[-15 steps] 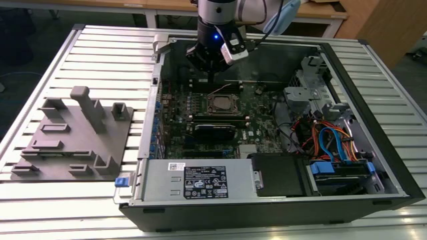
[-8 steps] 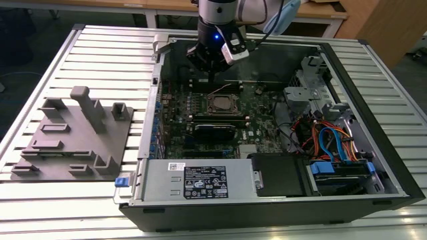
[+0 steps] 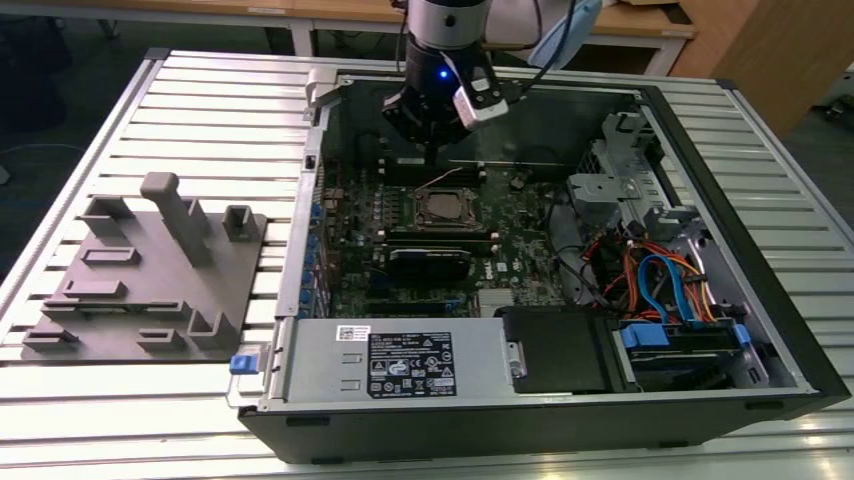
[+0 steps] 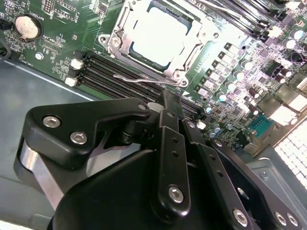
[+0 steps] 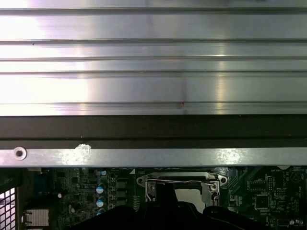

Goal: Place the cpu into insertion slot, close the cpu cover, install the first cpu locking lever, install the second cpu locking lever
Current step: 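Install the first cpu locking lever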

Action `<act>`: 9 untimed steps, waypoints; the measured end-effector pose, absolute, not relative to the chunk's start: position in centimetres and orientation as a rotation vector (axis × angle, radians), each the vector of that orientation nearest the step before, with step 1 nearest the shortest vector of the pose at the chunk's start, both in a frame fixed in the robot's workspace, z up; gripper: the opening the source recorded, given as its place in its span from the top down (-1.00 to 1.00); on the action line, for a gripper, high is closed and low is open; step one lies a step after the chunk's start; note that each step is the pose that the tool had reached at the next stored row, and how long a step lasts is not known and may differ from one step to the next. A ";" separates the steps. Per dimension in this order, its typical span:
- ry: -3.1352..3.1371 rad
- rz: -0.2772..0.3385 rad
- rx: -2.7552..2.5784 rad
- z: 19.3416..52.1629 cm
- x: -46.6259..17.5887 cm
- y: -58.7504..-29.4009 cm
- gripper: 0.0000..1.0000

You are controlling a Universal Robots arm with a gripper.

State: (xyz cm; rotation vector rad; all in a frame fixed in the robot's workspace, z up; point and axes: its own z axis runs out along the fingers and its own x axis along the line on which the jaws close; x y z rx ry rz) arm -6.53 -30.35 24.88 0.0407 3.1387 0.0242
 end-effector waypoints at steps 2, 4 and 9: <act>3.139 0.024 0.041 24.9 -6.5 -30.4 0.80; 3.139 0.024 0.041 24.9 -6.4 -30.4 0.80; 3.139 0.024 0.041 24.9 -6.3 -30.4 0.80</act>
